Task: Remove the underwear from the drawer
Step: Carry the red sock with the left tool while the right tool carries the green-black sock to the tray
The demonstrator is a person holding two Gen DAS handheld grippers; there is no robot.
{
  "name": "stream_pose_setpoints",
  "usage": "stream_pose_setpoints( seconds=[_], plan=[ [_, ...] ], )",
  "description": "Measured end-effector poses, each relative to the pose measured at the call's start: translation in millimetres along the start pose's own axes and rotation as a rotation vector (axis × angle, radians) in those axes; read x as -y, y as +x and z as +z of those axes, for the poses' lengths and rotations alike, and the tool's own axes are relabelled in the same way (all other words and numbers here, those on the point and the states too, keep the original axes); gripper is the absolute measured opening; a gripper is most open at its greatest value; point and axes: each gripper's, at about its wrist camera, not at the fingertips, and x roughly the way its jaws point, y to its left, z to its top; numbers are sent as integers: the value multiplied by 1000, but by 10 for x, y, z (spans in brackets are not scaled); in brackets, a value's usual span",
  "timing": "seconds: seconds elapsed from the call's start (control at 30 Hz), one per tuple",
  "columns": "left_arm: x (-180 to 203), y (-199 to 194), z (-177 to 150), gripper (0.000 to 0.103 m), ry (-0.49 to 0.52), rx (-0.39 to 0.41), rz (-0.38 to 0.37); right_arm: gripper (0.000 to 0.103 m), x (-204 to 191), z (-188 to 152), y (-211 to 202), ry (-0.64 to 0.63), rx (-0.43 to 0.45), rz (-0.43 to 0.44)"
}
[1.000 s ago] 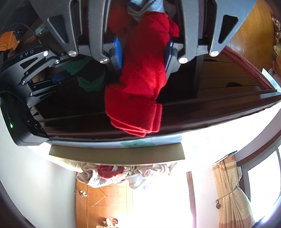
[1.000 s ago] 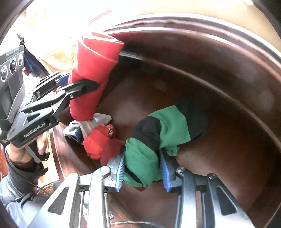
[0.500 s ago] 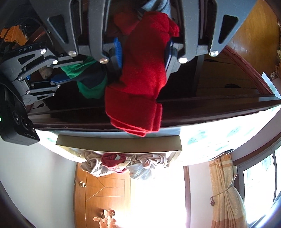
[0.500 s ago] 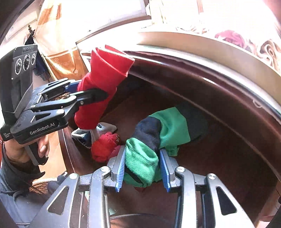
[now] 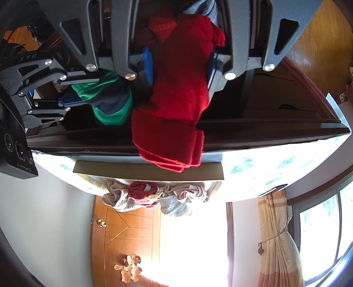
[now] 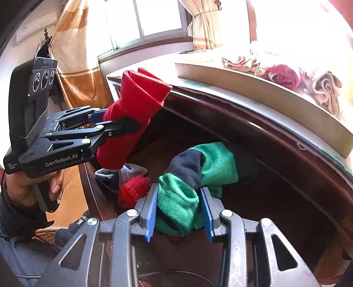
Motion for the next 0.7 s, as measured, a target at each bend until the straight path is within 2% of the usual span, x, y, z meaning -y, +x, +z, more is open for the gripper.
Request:
stream_pose_setpoints(
  seconds=[0.7],
  plan=[
    [54, -140, 2, 38, 4, 60, 38, 38, -140, -98, -398, -28, 123, -18]
  ],
)
